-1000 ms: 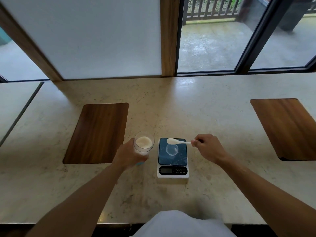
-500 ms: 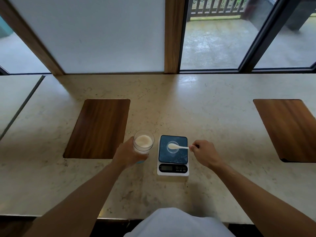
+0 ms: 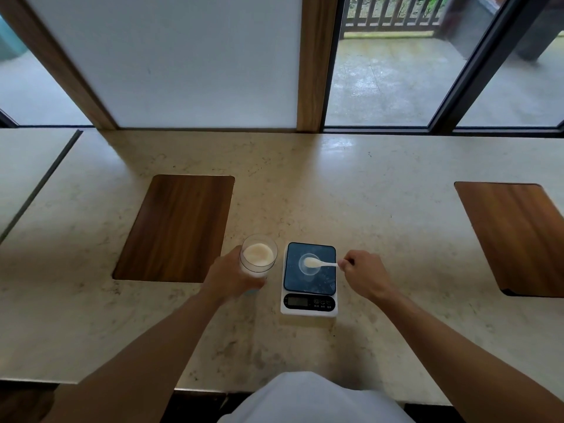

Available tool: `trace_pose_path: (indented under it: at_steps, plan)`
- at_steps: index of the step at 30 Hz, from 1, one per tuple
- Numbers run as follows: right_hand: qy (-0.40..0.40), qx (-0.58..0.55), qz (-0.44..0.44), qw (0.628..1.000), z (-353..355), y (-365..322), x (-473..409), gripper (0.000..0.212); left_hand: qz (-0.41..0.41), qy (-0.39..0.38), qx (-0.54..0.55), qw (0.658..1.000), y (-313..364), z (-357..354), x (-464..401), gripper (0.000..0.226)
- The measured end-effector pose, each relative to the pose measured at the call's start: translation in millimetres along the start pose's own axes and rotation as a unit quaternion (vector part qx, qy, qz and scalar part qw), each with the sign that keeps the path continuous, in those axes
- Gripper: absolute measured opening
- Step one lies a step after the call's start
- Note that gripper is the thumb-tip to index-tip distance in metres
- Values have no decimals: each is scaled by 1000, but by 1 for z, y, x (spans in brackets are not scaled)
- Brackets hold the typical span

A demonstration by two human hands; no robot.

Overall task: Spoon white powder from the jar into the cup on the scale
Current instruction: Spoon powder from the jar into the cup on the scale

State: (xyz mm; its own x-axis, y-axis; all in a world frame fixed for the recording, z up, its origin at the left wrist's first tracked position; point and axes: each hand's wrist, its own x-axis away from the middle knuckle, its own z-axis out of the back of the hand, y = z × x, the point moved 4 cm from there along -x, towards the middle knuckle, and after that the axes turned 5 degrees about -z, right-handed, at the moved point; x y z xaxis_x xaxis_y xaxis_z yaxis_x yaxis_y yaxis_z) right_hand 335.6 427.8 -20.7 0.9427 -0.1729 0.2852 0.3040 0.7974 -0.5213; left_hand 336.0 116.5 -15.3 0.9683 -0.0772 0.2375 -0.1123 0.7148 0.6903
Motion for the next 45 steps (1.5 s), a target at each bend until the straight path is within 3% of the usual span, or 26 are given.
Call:
trace_pose_path:
  at_steps: [45]
  plan:
    - [72,49,148,985,14,-19,30,22,-29,-25,-12,999,15,-5,4,82]
